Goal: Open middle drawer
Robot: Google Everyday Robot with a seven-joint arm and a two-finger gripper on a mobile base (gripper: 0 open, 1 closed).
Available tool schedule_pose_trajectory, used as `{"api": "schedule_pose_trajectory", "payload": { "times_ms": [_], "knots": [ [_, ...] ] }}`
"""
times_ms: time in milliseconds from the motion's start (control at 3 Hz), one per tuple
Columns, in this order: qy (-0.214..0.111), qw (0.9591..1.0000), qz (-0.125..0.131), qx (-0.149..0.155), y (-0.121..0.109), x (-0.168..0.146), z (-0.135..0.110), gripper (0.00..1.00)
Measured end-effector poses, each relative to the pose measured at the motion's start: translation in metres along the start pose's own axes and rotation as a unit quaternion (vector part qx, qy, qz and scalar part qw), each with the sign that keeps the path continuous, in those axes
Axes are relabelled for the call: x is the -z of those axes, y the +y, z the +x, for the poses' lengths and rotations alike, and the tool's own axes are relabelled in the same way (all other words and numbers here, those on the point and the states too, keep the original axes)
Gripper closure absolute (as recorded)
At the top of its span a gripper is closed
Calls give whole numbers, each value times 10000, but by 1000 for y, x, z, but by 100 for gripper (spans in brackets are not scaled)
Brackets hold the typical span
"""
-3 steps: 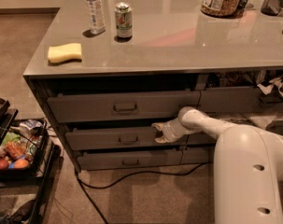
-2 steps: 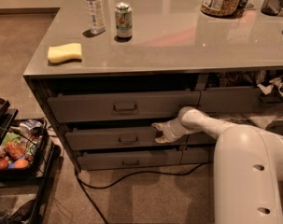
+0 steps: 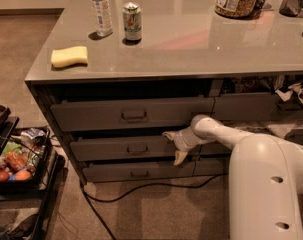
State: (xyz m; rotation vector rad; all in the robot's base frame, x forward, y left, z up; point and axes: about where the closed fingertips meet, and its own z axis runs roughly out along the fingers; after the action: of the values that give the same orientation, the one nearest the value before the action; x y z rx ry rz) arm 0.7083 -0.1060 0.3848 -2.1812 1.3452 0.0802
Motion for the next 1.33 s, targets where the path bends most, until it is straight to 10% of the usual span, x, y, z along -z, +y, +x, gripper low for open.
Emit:
{"api": "schedule_pose_trajectory", "payload": {
  "times_ms": [1333],
  "knots": [
    [-42, 9999, -111, -51, 3, 0, -4, 20]
  ]
}}
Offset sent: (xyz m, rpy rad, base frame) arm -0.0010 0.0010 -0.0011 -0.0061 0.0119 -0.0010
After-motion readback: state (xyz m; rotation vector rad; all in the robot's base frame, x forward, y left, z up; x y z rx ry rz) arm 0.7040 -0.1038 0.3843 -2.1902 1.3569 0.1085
